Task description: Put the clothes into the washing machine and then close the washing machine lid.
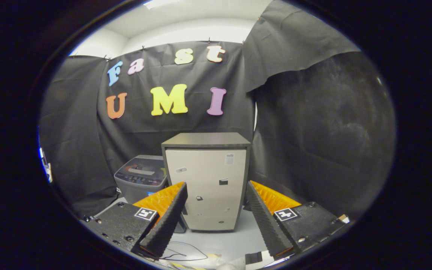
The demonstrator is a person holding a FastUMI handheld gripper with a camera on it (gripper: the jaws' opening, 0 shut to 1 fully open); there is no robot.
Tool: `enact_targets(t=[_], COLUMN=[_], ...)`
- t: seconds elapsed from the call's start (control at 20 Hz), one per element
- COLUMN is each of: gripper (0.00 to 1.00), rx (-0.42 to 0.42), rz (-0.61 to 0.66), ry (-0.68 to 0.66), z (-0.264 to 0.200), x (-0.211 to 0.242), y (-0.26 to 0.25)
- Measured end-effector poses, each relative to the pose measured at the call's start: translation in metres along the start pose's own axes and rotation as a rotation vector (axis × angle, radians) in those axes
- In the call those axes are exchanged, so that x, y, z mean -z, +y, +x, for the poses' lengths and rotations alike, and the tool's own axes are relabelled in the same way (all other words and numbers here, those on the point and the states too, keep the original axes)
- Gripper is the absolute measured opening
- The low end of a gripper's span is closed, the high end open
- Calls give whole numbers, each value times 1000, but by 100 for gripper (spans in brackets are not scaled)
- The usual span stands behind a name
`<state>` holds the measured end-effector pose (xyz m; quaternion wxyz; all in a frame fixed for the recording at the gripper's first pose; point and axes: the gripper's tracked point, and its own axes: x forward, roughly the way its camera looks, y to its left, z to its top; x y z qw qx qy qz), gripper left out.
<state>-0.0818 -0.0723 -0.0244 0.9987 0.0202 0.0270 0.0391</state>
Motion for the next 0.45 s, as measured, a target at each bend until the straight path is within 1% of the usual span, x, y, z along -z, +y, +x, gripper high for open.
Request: enact_targets(t=[0.45], gripper=[99], rx=[-9], rz=[-7], ry=[-13], z=[-2], x=[0], y=[2])
